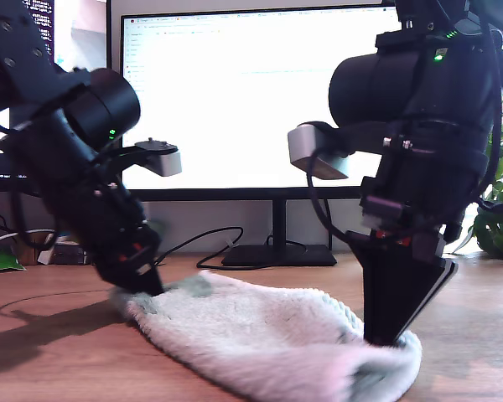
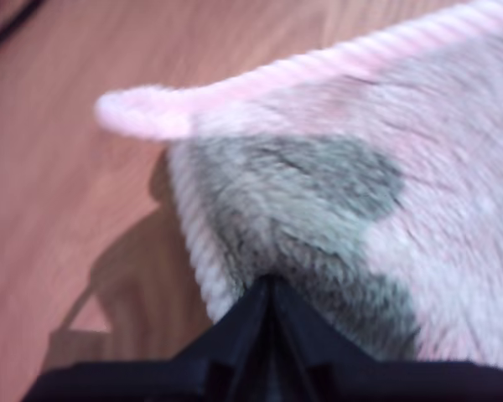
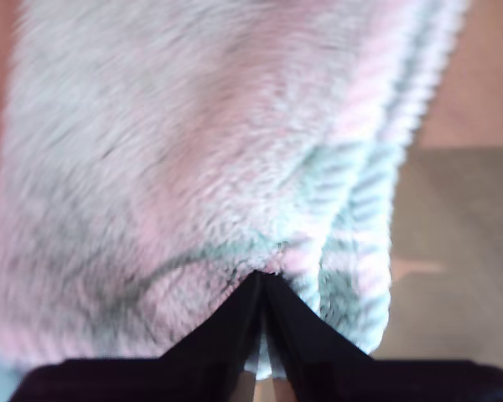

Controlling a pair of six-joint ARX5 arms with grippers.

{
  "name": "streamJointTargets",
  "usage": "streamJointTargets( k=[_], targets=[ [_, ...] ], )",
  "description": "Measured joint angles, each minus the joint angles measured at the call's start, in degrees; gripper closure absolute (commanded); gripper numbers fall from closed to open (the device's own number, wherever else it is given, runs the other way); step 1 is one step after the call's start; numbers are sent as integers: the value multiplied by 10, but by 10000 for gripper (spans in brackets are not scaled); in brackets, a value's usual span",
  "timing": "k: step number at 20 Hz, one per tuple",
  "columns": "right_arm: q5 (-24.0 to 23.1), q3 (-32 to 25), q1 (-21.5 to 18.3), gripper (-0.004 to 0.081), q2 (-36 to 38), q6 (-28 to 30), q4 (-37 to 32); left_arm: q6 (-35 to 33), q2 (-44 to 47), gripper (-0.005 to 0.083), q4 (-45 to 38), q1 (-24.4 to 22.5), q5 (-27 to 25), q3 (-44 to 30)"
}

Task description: Fold the tea towel to a neat square and place it to the right

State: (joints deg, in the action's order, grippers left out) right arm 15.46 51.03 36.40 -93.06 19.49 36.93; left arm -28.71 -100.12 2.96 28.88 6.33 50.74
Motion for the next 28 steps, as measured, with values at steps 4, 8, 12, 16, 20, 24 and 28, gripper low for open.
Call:
streamJointTargets(
  k=[4, 8, 12, 16, 20, 24, 28],
  targets=[
    [7, -1, 12, 782, 0, -7, 4, 0, -17, 797, -16, 0, 20, 13],
    [25, -3, 25, 782, -1, -38, 3, -4, -41, 797, -21, 13, 28, 39],
    [35, -6, 47, 782, -2, -64, -7, -4, -58, 797, -43, 35, 36, 50],
    [41, -9, 68, 782, -4, -106, -27, -4, -73, 797, -57, 51, 43, 61],
    [51, -10, 86, 782, -7, -135, -44, -9, -84, 797, -58, 59, 45, 75],
    [64, -13, 107, 782, -9, -136, -48, -15, -85, 797, -62, 59, 46, 76],
    [67, -13, 118, 782, -10, -150, -53, -39, -90, 797, -76, 59, 47, 76]
  ],
)
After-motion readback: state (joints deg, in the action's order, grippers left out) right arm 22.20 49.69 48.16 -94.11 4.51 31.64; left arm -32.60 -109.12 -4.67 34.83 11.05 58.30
